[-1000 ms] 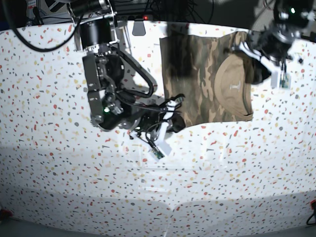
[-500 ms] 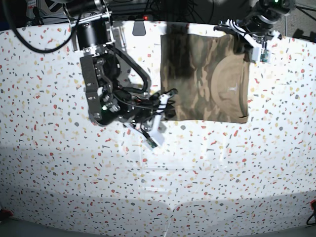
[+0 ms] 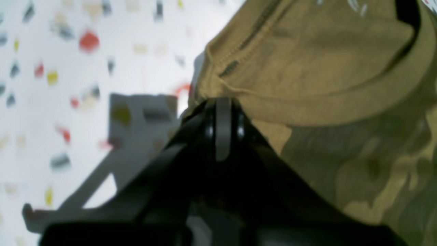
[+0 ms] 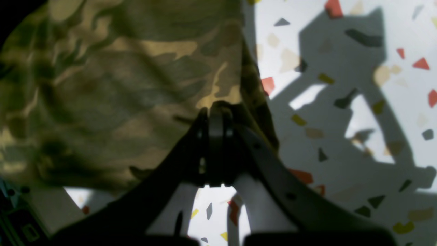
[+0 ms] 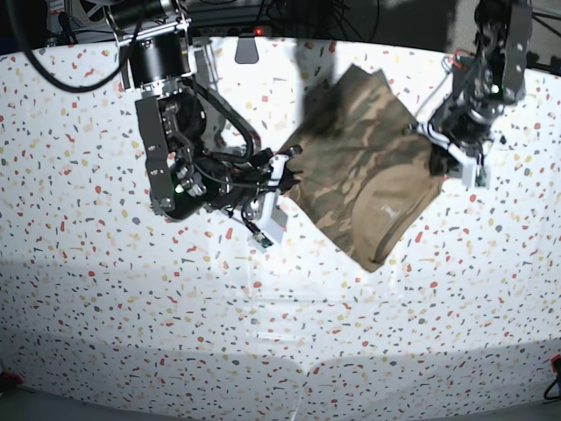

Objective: Fold the T-shirt properly
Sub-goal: 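Lift and flip the folded shirt with both grippers, then set it down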

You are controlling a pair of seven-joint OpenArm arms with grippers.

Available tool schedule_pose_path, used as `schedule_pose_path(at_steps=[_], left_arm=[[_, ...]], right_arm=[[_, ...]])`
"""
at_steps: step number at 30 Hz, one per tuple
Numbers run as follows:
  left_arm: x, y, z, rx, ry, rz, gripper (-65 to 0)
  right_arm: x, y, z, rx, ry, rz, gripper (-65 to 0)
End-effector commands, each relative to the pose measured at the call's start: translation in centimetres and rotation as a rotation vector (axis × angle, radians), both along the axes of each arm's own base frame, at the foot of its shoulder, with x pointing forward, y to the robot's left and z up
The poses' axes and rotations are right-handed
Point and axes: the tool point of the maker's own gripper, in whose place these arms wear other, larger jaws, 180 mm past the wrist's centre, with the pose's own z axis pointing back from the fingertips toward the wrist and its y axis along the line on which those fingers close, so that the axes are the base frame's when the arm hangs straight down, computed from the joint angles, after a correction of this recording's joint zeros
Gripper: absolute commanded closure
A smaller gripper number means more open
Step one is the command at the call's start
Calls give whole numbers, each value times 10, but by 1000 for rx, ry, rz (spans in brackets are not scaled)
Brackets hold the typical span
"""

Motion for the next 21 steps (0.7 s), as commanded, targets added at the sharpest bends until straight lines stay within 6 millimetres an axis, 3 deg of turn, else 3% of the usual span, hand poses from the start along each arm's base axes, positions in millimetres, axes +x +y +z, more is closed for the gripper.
schedule_pose_path(at_steps=[1,11,17,21], left_arm=[[5,9,-3,36,29,1,0],[83,-3,51,-4,-154,-57,0],[106,-17,74,-31,-217,-87,0],[111,-12,84,-5,-217,-98,0]], right_arm=[[9,1,11,3,-40,8,0],[-10,10,12,36,-40,12,0],[-41,34,17,128,-19,12,0],[-43,36,24,134,-70,-9,0]])
